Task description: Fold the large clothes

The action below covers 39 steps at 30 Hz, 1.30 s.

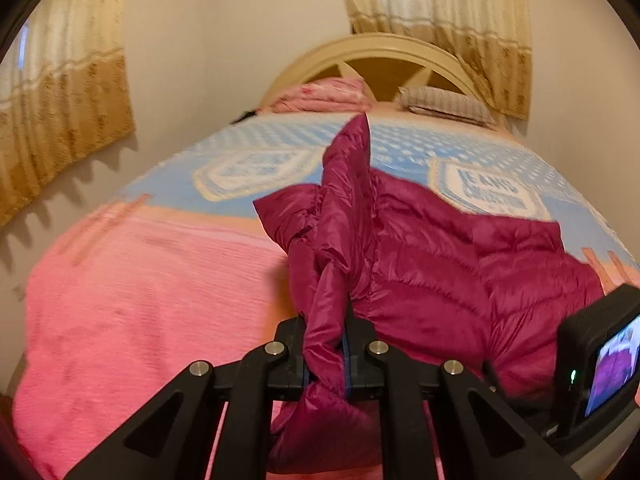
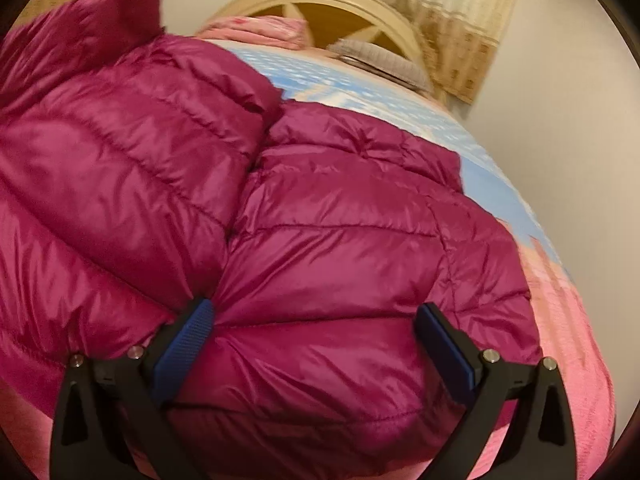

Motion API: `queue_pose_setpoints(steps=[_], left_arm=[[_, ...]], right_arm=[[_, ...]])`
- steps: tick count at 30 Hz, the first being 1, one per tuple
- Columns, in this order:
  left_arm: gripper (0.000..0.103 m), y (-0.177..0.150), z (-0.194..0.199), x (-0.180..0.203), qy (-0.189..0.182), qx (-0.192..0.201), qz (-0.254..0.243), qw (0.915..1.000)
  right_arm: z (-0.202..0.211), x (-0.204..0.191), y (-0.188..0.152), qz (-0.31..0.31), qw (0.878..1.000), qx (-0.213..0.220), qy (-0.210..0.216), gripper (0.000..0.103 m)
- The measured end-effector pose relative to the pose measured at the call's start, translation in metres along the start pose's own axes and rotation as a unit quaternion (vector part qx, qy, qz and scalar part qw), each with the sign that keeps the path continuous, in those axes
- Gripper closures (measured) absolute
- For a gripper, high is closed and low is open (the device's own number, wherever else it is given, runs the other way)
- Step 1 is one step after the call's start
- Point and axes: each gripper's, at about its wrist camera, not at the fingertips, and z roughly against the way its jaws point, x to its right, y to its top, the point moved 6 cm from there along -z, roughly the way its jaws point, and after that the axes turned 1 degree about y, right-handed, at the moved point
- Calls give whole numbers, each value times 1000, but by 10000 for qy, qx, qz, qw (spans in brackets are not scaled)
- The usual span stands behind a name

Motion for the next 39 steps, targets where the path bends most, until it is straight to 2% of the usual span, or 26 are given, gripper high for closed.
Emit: queue_pose_setpoints(steps=[2,3,5,7,10,13,16,20,24,28,30,33,39], left_arm=[[93,6,7,-15,193,67,-51,9998],[93,9,10,-20,262,84,-79,9996],[93,17,13,-22,356,171,-127,9991],[93,26,18,-10,379,306,-303,9984],[93,39,30,28,332,641,-716,9948],[93,49,45,78,117,948,-1098,9894],[93,58,51,135,-142,1160,-1524,9814],[93,43,45,212,-477,1198,-2090,9694],[93,9,24,277,-747,995,-2585,9580],[93,-33,11,315,-972,772,-3056,9440],[93,-47,13,321,-1028,782,-3225,9377],[89,-53,14,324,-1001,813,-3298,9352],[86,-42,21,322,-1068,790,-3307,9344]], right_arm=[[12,-14,3,170,9984,60,545,0],[19,-13,4,188,9975,86,683,1],[31,5,7,61,9966,179,796,1],[40,41,9,-115,9965,239,789,0],[36,103,5,-361,9986,221,326,0],[14,181,-13,-943,9955,-60,-113,0],[5,227,-27,-1197,9913,-228,-498,0],[-7,271,-40,-1345,9864,-474,-812,0],[-11,298,-58,-1462,9815,-658,-1047,0],[-18,319,-76,-1524,9772,-841,-1212,0],[-23,326,-81,-1600,9754,-899,-1223,0],[-25,328,-87,-1667,9750,-865,-1189,0],[-30,326,-88,-1660,9752,-787,-1232,0]])
